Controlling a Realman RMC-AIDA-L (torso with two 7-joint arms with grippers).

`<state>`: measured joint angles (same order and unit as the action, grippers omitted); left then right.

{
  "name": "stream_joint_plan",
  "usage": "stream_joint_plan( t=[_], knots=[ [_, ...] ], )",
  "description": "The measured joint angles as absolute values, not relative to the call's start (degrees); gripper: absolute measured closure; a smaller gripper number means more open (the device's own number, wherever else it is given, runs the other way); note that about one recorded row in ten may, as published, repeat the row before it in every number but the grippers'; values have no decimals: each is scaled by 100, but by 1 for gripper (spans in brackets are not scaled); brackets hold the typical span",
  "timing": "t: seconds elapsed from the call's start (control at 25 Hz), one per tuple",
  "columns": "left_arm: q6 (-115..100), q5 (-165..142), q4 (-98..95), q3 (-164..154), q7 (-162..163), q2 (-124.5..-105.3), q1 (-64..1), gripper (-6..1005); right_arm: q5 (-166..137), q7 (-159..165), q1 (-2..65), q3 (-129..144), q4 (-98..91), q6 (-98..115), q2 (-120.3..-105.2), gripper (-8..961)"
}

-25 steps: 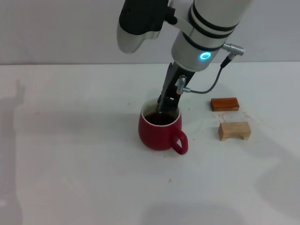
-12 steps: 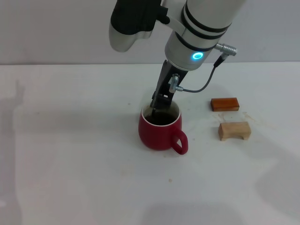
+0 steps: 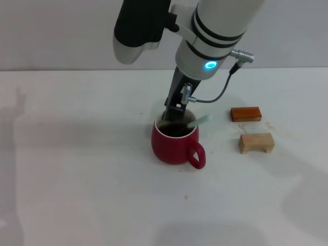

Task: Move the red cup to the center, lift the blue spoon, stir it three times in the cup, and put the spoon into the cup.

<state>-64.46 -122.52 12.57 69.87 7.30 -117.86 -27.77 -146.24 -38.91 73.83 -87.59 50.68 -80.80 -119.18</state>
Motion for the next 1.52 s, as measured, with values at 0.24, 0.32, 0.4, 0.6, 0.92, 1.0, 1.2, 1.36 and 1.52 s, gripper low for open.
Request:
stream_joint_plan(
  t=[0.24,0.32,0.4,0.6,0.92,1.0,1.2,1.36,1.52],
  knots=[
    [-6461,-12239,1257,6987,742,-11786,-2755,158,-14623,-3736,7020,-8676,5647,-7224,-11918,681],
    [-6461,-12235,1257,6987,746,-11786,-2749,158,-14625,-3700,6745,-8596,5955,-6694,-11915,676],
    [-6461,-12237,1261,6987,751,-11785,-2744,158,-14632,-3682,6271,-8434,6409,-5829,-11909,671],
    [-6461,-12265,1275,6968,821,-11786,-2742,158,-15203,-3612,4434,-7589,7355,-2697,-11920,659],
    [-6412,-12277,1275,6941,815,-11786,-2771,158,-16230,-2872,3065,-7202,6801,666,-11960,641],
    [-6404,-12277,1274,6939,799,-11786,-2783,158,-16121,-2871,2690,-7175,6645,1497,-11970,636],
    [-6396,-12284,1274,6927,780,-11786,-2795,158,-14544,-3221,1921,-7006,6126,3716,-11974,624],
    [-6313,-12288,1265,6902,771,-11787,-2793,158,-12551,-3621,1685,-6452,5018,6156,-11936,615],
    [-6266,-12287,1238,6899,769,-11792,-2763,158,-11857,-3503,1578,-6362,4569,6738,-11925,605]
  ],
)
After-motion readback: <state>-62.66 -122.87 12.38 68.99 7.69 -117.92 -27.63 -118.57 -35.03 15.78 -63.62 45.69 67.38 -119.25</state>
